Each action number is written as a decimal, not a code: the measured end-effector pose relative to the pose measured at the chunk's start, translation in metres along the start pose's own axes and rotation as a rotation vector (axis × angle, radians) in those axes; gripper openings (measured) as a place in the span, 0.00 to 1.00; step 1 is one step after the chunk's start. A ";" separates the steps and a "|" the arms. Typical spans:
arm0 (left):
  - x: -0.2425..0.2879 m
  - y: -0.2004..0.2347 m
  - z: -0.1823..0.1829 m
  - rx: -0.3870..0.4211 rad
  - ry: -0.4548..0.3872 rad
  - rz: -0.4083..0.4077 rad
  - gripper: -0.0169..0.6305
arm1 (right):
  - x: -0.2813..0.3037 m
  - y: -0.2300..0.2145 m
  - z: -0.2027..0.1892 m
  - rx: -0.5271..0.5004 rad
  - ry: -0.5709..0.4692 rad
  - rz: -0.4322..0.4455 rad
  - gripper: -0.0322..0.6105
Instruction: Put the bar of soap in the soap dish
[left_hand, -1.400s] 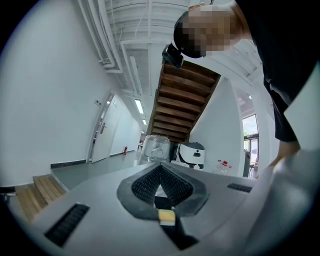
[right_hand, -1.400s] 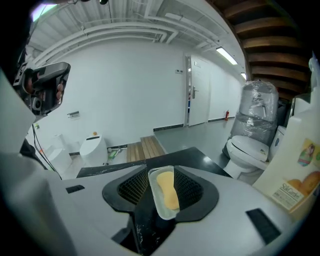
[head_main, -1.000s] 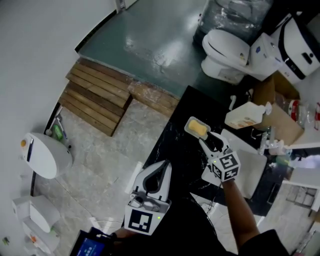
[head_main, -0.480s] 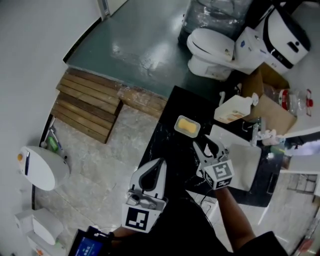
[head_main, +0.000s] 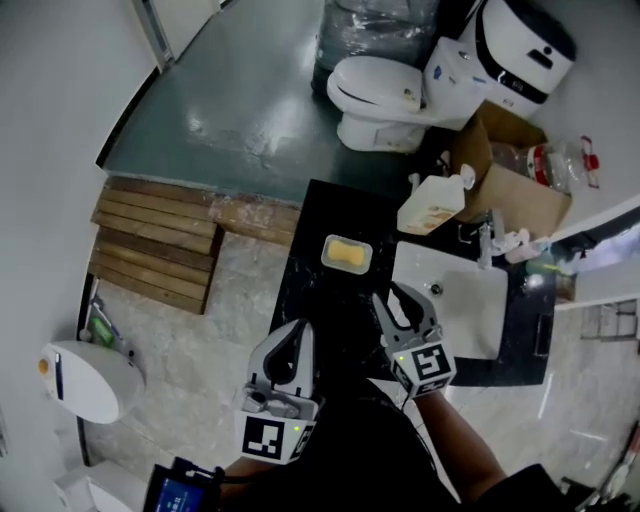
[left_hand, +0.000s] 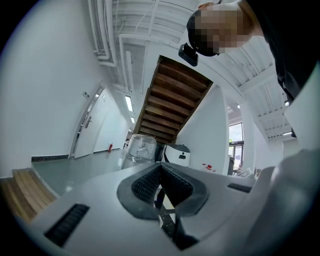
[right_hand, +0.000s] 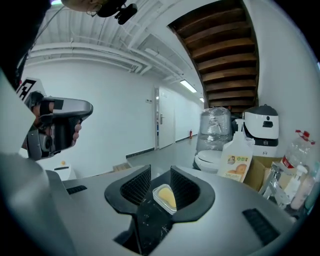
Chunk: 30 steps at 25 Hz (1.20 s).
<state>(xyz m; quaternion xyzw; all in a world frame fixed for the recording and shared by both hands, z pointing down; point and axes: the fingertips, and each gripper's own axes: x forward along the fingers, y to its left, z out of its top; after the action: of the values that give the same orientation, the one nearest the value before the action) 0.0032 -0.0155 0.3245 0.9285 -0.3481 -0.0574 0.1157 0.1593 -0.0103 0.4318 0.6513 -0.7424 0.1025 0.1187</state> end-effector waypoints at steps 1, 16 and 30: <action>0.003 0.000 0.003 0.003 -0.012 -0.004 0.03 | -0.003 0.000 0.001 0.017 -0.005 -0.012 0.25; 0.019 -0.028 0.003 0.005 -0.022 -0.139 0.03 | -0.055 0.001 0.047 -0.097 -0.121 -0.164 0.25; 0.011 -0.040 -0.004 0.028 0.000 -0.222 0.03 | -0.091 0.024 0.061 -0.014 -0.227 -0.250 0.21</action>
<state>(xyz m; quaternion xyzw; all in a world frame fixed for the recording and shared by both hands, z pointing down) 0.0372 0.0073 0.3183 0.9629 -0.2440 -0.0651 0.0954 0.1439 0.0597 0.3462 0.7451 -0.6650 0.0075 0.0505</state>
